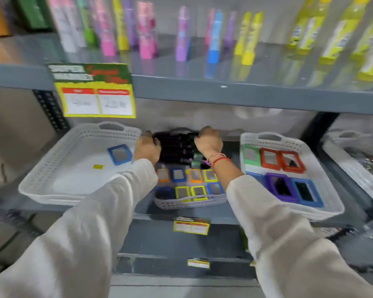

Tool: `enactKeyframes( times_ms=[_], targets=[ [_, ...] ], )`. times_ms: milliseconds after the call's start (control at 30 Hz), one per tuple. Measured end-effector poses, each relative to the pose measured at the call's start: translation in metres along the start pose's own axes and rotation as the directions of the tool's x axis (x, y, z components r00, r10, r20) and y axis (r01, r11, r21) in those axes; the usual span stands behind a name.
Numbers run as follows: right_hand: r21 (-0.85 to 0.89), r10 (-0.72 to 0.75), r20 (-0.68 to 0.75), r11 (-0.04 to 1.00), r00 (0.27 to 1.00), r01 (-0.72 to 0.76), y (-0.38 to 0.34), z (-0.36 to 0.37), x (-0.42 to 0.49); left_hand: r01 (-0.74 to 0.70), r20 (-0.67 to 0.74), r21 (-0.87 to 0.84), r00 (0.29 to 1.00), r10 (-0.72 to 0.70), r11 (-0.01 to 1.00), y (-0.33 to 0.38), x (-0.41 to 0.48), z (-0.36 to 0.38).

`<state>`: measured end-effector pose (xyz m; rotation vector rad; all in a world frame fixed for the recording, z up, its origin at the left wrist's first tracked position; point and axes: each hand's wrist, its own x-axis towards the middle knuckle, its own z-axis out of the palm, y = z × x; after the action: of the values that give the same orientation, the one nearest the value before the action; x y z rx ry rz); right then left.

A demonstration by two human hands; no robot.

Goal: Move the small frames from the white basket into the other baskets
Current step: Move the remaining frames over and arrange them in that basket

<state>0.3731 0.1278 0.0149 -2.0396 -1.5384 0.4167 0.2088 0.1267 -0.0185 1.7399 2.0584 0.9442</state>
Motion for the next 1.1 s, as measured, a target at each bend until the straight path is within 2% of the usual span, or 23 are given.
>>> enactKeyframes(
  times_ms=[200,300,433,500,667,933,1100],
  targets=[
    [0.049,-0.173,0.145,0.985,0.974,0.168,-0.081,0.079,-0.011,0.209,-0.060,0.002,0.976,-0.209,0.978,-0.083,0.008,-0.054],
    [0.093,-0.255,0.233,0.966,0.938,0.240,-0.109,0.120,-0.010,0.268,-0.044,-0.005,0.962,-0.268,0.963,-0.105,0.006,-0.064],
    [0.063,-0.326,0.350,0.944,0.878,0.325,-0.131,0.159,-0.005,0.297,0.016,0.011,0.955,-0.297,0.955,-0.127,0.004,-0.061],
    [0.066,-0.341,0.395,0.937,0.853,0.344,-0.137,0.171,-0.002,0.294,0.038,0.044,0.954,-0.296,0.955,-0.137,0.001,-0.059],
    [-0.067,-0.311,0.508,0.915,0.803,0.397,-0.143,0.201,0.009,0.275,0.023,0.157,0.959,-0.282,0.948,-0.162,-0.002,-0.065],
    [-0.236,-0.344,0.471,0.838,0.812,0.491,-0.141,0.223,0.015,0.076,0.053,0.386,0.993,-0.104,0.920,-0.167,-0.015,-0.071],
    [-0.224,-0.309,0.457,0.868,0.834,0.444,-0.143,0.233,0.015,0.032,0.018,0.433,0.999,-0.044,0.901,-0.161,-0.015,-0.071]
  ],
)
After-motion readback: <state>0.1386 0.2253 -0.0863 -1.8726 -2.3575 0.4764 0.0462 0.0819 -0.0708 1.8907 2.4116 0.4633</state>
